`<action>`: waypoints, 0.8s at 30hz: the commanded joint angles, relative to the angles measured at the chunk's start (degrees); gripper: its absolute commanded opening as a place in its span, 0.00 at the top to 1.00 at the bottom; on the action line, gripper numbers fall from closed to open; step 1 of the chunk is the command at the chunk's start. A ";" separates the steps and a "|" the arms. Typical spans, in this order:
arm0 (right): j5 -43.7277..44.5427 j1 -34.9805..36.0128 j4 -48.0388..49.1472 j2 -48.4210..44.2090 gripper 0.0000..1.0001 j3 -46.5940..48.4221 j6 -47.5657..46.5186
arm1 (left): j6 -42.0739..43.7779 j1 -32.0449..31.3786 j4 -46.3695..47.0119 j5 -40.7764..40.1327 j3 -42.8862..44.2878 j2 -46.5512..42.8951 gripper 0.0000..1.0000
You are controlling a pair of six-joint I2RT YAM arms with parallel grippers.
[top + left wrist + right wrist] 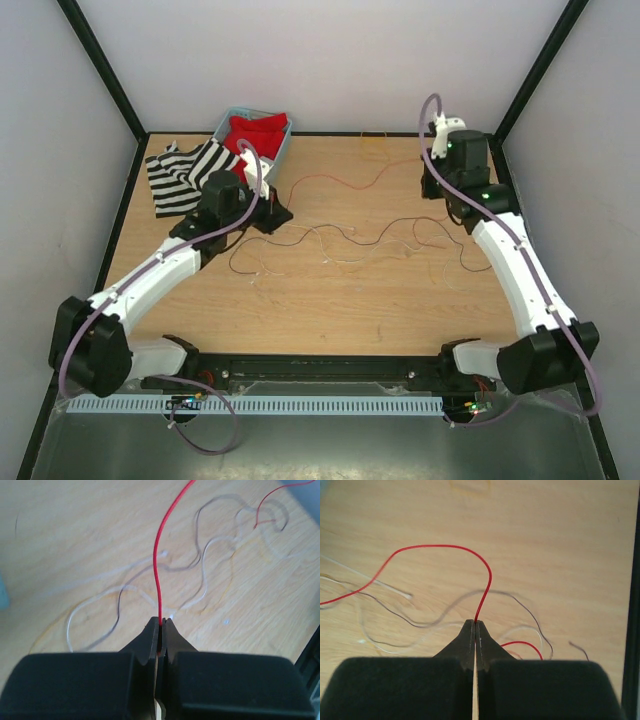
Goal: Zip-tie the wires
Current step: Straighten the cable at the center of the board.
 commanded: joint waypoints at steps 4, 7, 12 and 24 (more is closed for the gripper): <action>13.95 1.95 -3.87 4.23 1.00 -5.19 -2.99 | 4.01 0.30 -28.85 -10.42 2.61 -3.53 1.00; 15.25 3.32 -3.78 7.44 1.00 -6.30 -2.98 | 3.26 0.99 -29.25 -11.73 1.49 -3.58 1.00; 12.00 5.34 -1.21 13.23 1.00 -8.32 -2.14 | 2.72 2.97 -29.80 -13.68 1.36 -0.82 1.00; 5.54 6.93 5.43 24.02 1.00 -11.59 -1.65 | 2.82 4.86 -30.07 -20.48 1.14 8.42 1.00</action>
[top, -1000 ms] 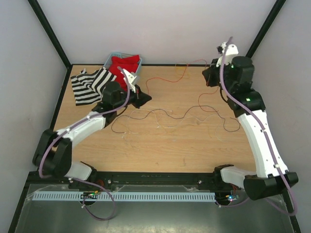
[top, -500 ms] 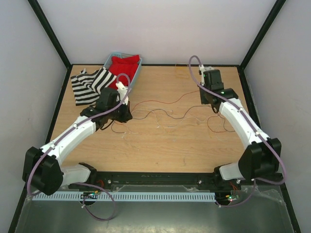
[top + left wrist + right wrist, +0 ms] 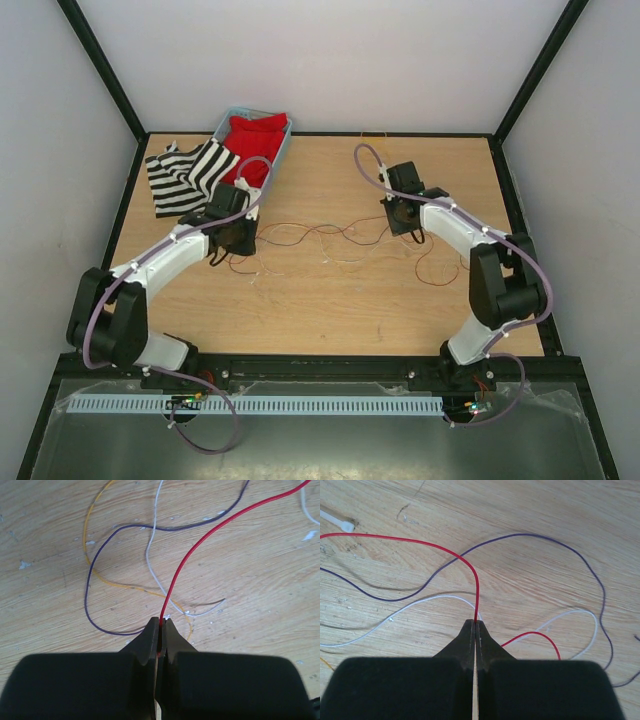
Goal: Zip-tie the wires
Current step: Straighten the cable at the center of the board.
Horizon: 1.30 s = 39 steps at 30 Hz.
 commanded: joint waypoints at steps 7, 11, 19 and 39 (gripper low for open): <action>-6.84 0.72 6.19 6.72 1.00 -2.58 -0.34 | 0.67 0.74 -0.78 -3.87 0.57 3.52 1.00; -7.68 0.77 6.34 9.43 1.00 -2.26 -0.82 | 0.62 0.96 -0.76 -2.44 0.77 4.87 1.00; -6.29 0.76 6.36 9.64 1.00 -2.63 -1.08 | 0.74 1.39 -2.12 -0.30 0.94 8.78 0.99; -9.20 0.77 5.32 1.19 0.60 -0.05 -0.30 | 2.45 2.29 -6.63 1.17 3.41 14.45 0.87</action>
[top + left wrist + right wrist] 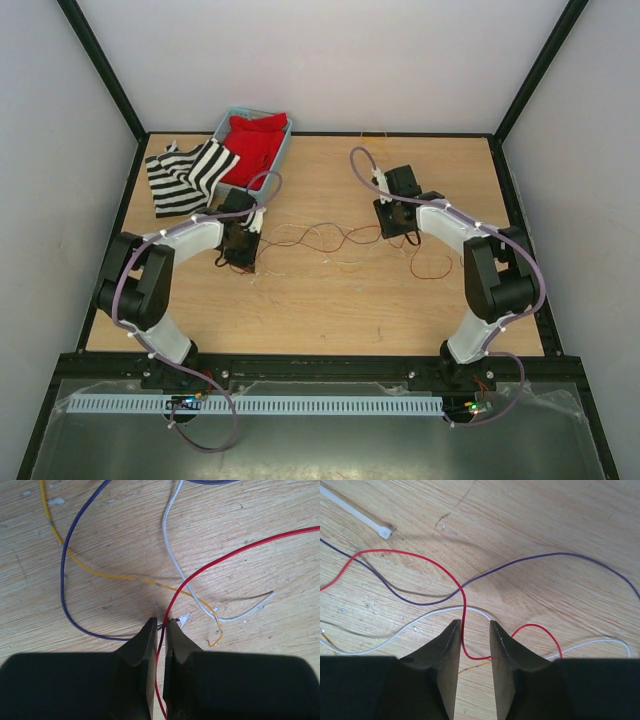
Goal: Zip-tie the wires
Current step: Straighten the cable at the center of the board.
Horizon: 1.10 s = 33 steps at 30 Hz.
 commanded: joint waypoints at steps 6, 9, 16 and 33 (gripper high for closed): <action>-0.79 0.40 -2.30 -6.15 0.46 4.16 0.63 | 0.80 0.30 -2.08 -1.15 1.57 0.53 0.76; -1.38 0.42 -2.38 -7.55 0.42 5.18 0.82 | 1.00 0.30 -2.08 -1.57 1.66 0.51 0.70; 1.04 0.29 -2.25 -8.98 0.27 9.44 1.05 | 1.14 0.43 -2.62 -2.99 2.40 -1.25 0.50; 2.51 -5.61 6.21 1.31 0.00 20.75 4.62 | -1.62 8.62 -3.30 -1.83 7.16 -13.38 0.01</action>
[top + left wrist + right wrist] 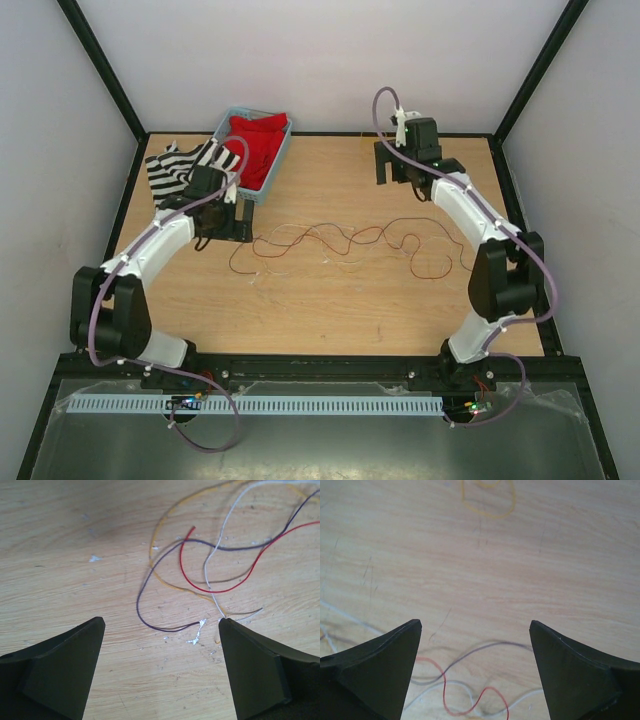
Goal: Zip-tie the wires
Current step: Straighten the cable at the center of the board, then pick up the cable at the center of the board.
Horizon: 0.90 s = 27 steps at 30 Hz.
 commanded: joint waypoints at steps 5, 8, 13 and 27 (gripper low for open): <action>-2.07 -3.54 2.58 12.75 0.00 12.03 3.43 | -2.24 2.98 0.53 0.69 2.13 -7.36 0.01; -2.43 -4.09 2.58 18.15 0.00 18.09 3.58 | -2.45 3.00 3.26 2.31 0.61 -11.08 0.01; -3.61 -4.20 2.59 27.80 0.01 27.76 2.26 | -3.93 3.11 12.07 6.13 -4.23 -19.37 0.01; -10.11 -4.21 0.47 43.12 0.06 41.98 -5.17 | -5.09 3.24 19.15 8.41 -9.06 -29.71 0.01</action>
